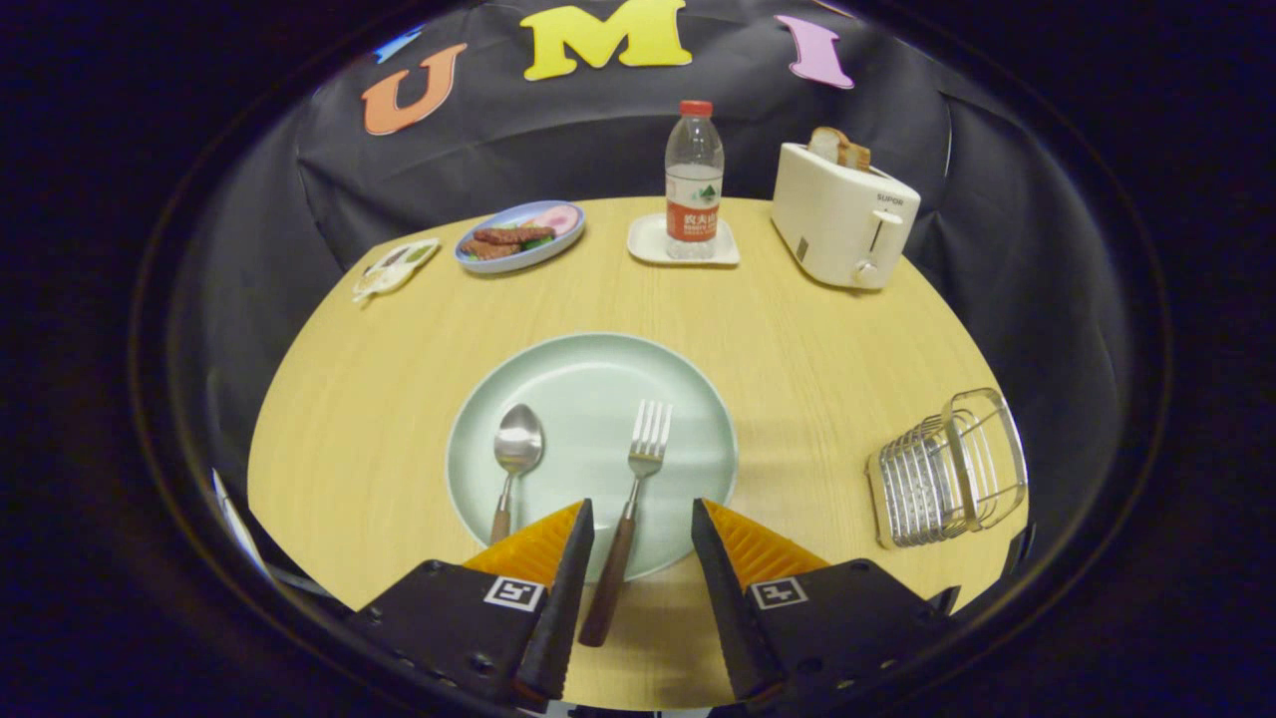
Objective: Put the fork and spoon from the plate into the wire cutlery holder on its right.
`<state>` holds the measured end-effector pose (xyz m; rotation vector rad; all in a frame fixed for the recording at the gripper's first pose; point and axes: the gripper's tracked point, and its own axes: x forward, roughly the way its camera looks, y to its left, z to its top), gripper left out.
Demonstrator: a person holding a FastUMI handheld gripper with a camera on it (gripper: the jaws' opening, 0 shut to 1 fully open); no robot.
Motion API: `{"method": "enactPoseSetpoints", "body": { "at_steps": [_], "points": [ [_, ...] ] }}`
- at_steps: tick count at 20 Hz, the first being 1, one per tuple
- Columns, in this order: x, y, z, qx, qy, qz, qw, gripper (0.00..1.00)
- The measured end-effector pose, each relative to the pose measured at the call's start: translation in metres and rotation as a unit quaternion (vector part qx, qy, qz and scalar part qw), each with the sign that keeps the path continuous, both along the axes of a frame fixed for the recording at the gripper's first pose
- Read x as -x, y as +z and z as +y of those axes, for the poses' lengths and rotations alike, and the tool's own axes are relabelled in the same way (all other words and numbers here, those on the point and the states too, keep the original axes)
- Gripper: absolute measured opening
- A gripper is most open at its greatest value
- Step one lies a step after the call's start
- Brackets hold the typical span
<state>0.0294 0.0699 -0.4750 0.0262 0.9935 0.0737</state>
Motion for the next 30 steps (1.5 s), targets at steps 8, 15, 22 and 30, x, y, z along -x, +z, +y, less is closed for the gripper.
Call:
{"method": "enactPoseSetpoints", "body": {
  "at_steps": [8,15,22,30],
  "points": [
    [0.000,-0.013,0.018,0.004,-0.011,0.033,0.999,0.40],
    [0.006,-0.022,0.016,0.022,-0.009,0.054,0.998,0.12],
    [0.025,0.013,0.009,0.020,0.059,0.036,0.997,0.07],
    [0.039,0.067,-0.031,-0.006,0.073,-0.008,0.997,0.08]
  ]
}}
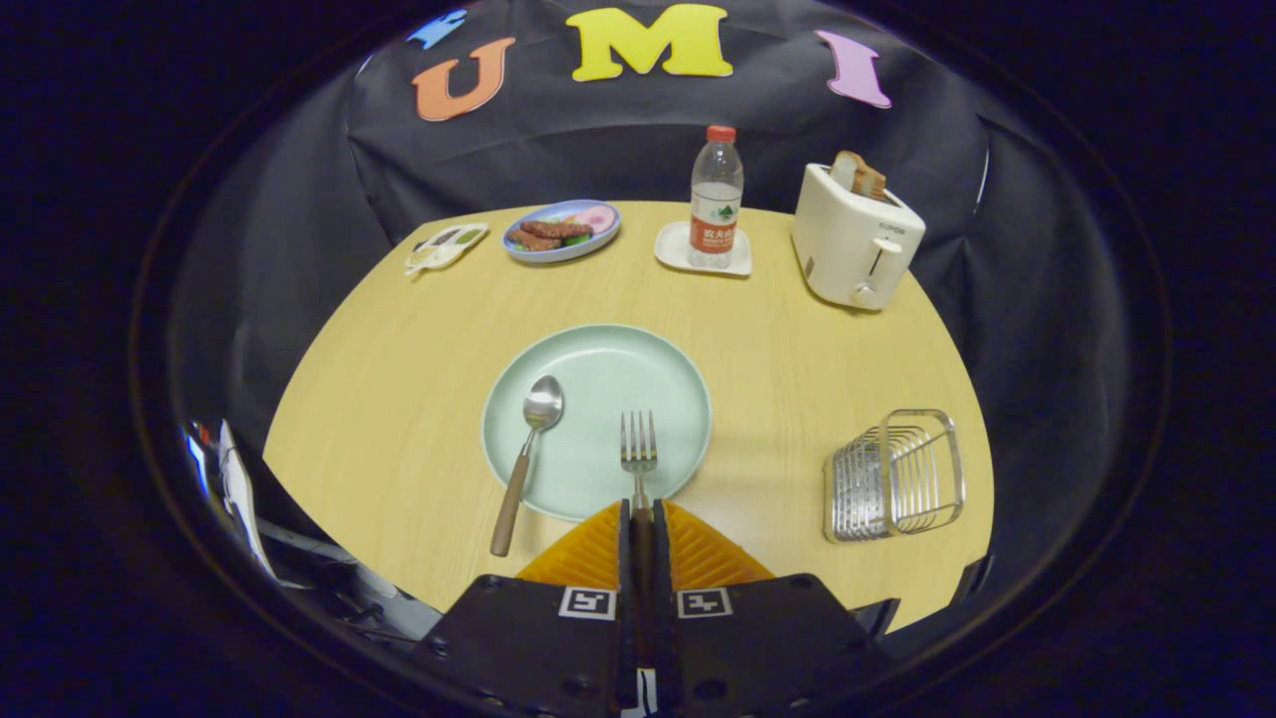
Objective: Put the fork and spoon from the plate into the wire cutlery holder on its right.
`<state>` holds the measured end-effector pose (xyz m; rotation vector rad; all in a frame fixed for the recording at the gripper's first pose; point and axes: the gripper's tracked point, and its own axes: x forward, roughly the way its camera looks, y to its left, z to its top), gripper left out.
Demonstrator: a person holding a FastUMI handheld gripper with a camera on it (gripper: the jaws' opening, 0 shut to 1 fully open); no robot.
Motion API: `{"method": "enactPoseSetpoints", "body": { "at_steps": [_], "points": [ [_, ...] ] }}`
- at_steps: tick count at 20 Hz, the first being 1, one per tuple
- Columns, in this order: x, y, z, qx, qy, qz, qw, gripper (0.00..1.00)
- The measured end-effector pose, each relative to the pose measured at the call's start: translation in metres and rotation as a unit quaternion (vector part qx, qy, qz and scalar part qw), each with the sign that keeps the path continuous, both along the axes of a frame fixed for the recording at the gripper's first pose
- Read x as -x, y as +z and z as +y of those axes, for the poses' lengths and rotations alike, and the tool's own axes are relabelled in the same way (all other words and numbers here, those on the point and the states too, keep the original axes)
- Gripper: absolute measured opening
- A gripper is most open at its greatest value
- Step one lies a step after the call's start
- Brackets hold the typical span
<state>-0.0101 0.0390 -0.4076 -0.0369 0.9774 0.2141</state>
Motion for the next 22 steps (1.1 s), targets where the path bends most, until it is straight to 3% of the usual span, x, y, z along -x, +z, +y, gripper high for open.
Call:
{"method": "enactPoseSetpoints", "body": {
  "at_steps": [9,15,22],
  "points": [
    [0.011,0.074,-0.105,-0.003,-0.038,-0.060,0.997,0.08],
    [0.019,0.069,-0.160,-0.005,-0.081,-0.047,0.996,0.07],
    [0.012,0.046,-0.182,0.014,-0.088,-0.021,0.996,0.08]
  ]
}}
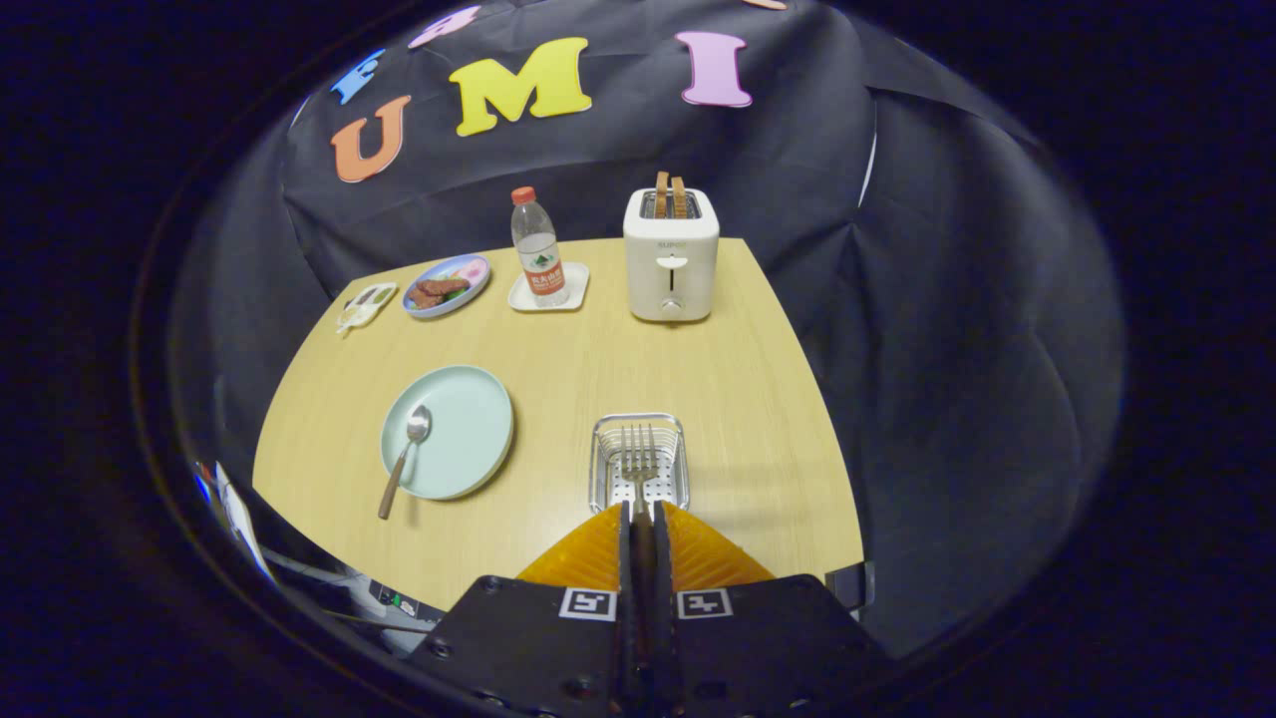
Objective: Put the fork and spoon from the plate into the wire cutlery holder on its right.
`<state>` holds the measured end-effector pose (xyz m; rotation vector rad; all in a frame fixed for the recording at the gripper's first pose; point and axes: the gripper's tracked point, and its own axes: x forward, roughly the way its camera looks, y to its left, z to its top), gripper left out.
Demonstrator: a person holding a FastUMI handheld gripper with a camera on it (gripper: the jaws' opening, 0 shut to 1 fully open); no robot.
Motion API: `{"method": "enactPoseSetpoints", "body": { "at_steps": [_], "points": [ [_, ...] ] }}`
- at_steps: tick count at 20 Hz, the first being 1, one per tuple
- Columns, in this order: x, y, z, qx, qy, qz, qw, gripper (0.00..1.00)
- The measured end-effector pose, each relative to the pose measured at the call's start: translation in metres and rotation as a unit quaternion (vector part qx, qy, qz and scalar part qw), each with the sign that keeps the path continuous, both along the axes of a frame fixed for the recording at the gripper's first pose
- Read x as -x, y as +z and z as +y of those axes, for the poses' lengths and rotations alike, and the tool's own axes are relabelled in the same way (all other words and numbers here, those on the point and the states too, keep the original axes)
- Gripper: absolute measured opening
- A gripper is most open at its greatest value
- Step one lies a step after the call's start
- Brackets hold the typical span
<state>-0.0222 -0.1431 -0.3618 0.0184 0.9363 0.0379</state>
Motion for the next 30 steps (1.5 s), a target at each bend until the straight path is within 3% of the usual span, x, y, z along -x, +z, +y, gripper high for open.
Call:
{"method": "enactPoseSetpoints", "body": {
  "at_steps": [5,6,9,12,13,16,19,22,30],
  "points": [
    [-0.006,-0.007,0.004,0.002,0.005,0.015,1.000,0.08],
    [-0.009,-0.007,0.006,0.001,0.005,0.012,1.000,0.12],
    [-0.016,-0.001,0.009,0.002,0.007,0.003,1.000,0.14],
    [-0.020,0.006,0.022,-0.005,0.010,-0.012,1.000,0.40],
    [-0.020,0.008,0.026,-0.004,0.010,-0.013,1.000,0.40],
    [-0.020,0.012,0.054,-0.013,0.030,-0.025,0.999,0.74],
    [-0.020,0.007,0.086,-0.023,0.042,-0.030,0.998,0.79],
    [-0.017,-0.006,0.120,-0.037,0.045,-0.019,0.998,0.99],
    [-0.011,-0.051,0.186,-0.035,0.034,0.034,0.998,0.97]
  ]
}}
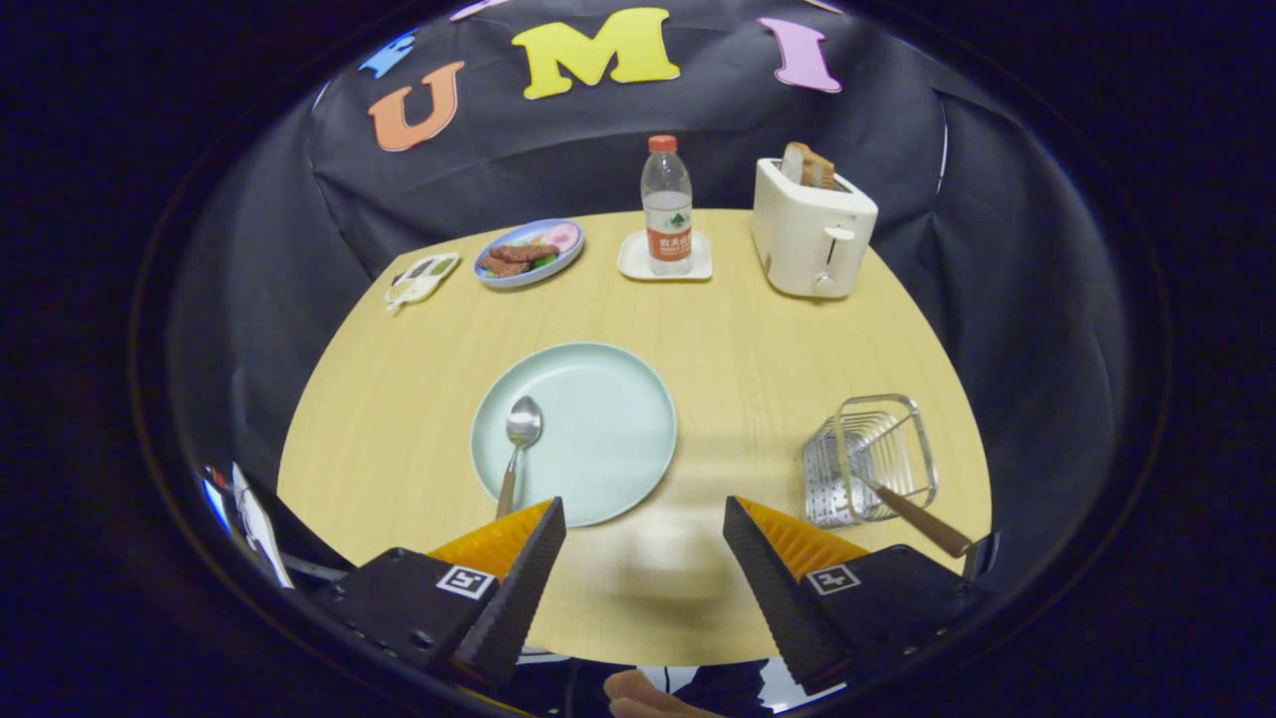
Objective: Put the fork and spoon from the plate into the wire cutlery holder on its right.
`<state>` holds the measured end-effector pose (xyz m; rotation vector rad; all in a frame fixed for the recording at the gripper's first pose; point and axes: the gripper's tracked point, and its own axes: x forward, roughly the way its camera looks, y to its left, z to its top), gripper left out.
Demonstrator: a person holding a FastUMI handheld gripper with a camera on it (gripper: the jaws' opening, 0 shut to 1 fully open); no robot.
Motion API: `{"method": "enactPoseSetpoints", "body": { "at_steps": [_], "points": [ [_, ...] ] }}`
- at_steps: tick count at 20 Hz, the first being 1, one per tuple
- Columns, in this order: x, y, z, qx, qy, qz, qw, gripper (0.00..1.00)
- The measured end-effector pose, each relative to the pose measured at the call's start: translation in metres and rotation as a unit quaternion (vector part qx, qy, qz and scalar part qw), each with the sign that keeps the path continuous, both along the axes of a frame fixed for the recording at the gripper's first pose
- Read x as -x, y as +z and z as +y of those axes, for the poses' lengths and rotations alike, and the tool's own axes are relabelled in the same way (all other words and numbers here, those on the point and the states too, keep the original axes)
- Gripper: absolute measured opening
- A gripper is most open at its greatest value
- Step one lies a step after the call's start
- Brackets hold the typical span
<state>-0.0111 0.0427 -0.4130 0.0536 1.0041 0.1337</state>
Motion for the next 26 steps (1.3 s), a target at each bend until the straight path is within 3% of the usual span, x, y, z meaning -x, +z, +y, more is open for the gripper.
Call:
{"method": "enactPoseSetpoints", "body": {
  "at_steps": [9,11,19,21,22,24,26],
  "points": [
    [-0.012,-0.041,0.086,-0.013,0.004,0.023,1.000,0.95],
    [-0.020,-0.047,0.104,-0.019,0.006,0.017,1.000,0.91],
    [-0.031,-0.081,0.125,0.000,0.012,0.026,1.000,0.34],
    [-0.033,-0.084,0.122,0.003,0.008,0.034,0.999,0.31],
    [-0.029,-0.086,0.123,0.000,0.009,0.042,0.999,0.20],
    [-0.028,-0.084,0.124,-0.005,0.005,0.046,0.999,0.11],
    [-0.028,-0.078,0.124,-0.015,0.003,0.048,0.999,0.11]
  ]
}}
